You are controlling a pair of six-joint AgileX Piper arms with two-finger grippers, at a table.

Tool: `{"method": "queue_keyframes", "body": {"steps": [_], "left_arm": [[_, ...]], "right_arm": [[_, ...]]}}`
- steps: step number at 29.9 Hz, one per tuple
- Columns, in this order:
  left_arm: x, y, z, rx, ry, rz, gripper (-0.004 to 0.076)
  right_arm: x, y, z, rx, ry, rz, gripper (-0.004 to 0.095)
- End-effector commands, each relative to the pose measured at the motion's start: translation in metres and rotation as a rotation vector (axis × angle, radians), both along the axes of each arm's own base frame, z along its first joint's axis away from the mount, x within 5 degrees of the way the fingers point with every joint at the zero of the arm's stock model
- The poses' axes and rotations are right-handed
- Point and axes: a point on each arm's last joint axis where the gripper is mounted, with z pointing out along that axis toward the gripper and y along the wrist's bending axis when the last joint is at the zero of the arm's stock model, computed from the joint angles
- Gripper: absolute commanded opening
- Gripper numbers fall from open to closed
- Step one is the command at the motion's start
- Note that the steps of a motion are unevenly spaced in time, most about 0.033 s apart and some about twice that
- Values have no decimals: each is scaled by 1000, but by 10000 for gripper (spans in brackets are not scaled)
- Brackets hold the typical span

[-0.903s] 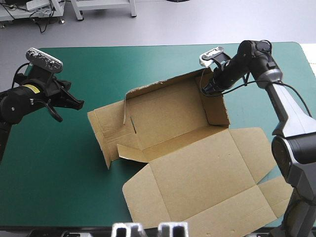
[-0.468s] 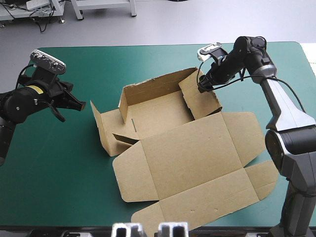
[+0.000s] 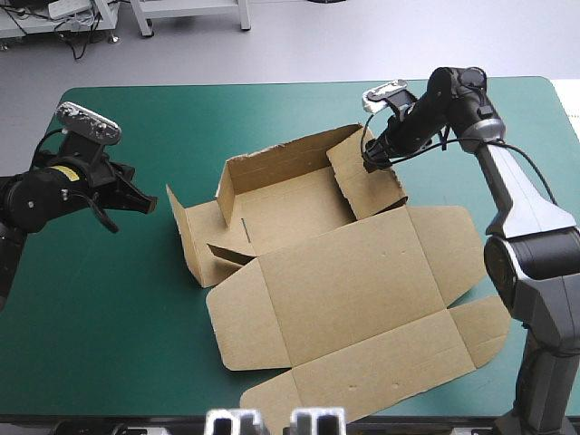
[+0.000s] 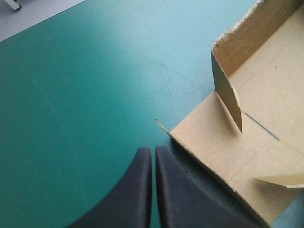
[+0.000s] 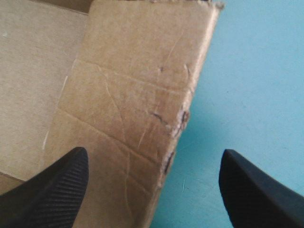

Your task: Fold the box

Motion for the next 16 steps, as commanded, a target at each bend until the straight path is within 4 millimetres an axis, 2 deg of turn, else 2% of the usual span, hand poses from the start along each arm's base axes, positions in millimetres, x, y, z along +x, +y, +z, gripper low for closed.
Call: {"method": "queue_keyframes", "body": {"steps": [1, 5, 9, 13, 16], "left_arm": [[-19, 1, 25, -27, -123, 18, 13], [-31, 2, 29, -25, -119, 13, 13], [-33, 2, 28, -23, -99, 10, 13], [-33, 2, 27, -21, -92, 9, 13], [-33, 2, 27, -21, -91, 9, 13]], "right_arm": [[-2, 1, 11, 28, -9, -14, 704], [3, 12, -8, 104, 61, -10, 646], [7, 22, -24, 95, 96, 8, 546], [9, 24, -32, 85, 111, 11, 398], [10, 21, -34, 41, 106, 10, 226]]}}
